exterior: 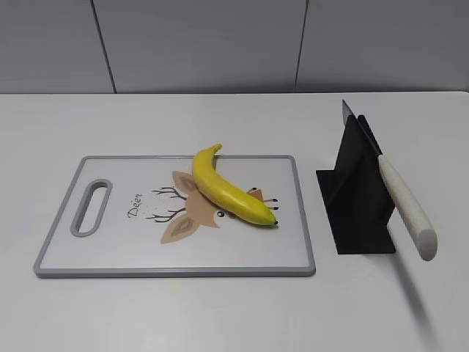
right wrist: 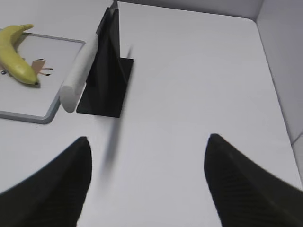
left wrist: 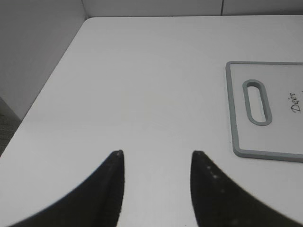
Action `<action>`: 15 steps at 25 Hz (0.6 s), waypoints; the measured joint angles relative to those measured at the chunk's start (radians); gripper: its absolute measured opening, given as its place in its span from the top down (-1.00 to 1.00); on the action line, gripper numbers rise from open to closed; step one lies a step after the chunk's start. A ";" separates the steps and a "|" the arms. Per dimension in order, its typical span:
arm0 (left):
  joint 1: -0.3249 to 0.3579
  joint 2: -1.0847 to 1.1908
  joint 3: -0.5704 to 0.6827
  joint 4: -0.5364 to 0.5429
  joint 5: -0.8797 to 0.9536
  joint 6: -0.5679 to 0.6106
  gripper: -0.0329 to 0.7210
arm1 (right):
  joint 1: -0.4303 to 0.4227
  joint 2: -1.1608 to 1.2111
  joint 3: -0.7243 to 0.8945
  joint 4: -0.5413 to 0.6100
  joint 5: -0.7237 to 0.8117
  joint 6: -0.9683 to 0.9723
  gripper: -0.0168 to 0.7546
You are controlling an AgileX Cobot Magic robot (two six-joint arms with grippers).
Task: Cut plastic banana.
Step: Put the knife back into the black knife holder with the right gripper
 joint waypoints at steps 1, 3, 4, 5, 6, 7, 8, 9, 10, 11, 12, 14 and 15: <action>0.000 0.000 0.000 0.000 0.000 0.000 -0.28 | -0.016 0.000 0.000 0.000 0.000 0.000 -0.53; 0.000 0.000 0.000 0.000 0.000 0.000 -0.28 | -0.039 0.000 0.000 0.000 0.000 0.000 -0.53; 0.000 0.000 0.000 0.000 0.000 0.000 -0.28 | -0.042 0.000 0.000 0.001 0.000 0.000 -0.53; 0.000 0.000 0.000 0.000 0.000 0.000 -0.28 | -0.044 0.000 0.000 0.001 0.000 0.000 -0.53; 0.000 0.000 0.000 0.000 0.000 0.000 -0.28 | -0.044 0.000 0.000 0.001 0.000 0.000 -0.53; 0.000 0.000 0.000 0.000 0.000 0.000 -0.28 | -0.044 0.000 0.000 0.001 0.000 0.000 -0.53; 0.000 0.000 0.000 0.000 0.000 0.000 -0.28 | -0.044 0.000 0.000 0.002 0.000 0.000 -0.53; 0.000 0.000 0.000 0.000 0.000 0.000 -0.28 | -0.044 0.000 0.000 0.002 0.000 0.000 -0.53; 0.000 0.000 0.000 0.000 0.000 0.000 -0.28 | -0.044 0.000 0.000 0.002 0.000 0.000 -0.53; 0.000 0.000 0.000 0.000 0.000 0.000 -0.28 | -0.044 0.000 0.000 0.002 0.000 0.000 -0.53; 0.000 0.000 0.000 0.000 0.000 0.000 -0.28 | -0.044 0.000 0.000 0.002 0.000 0.000 -0.53; 0.000 0.000 0.000 0.000 0.000 0.000 -0.28 | -0.044 0.000 0.000 0.003 0.000 0.000 -0.53; 0.000 0.000 0.000 0.000 0.000 0.000 -0.28 | -0.044 0.000 0.000 0.003 0.000 0.000 -0.53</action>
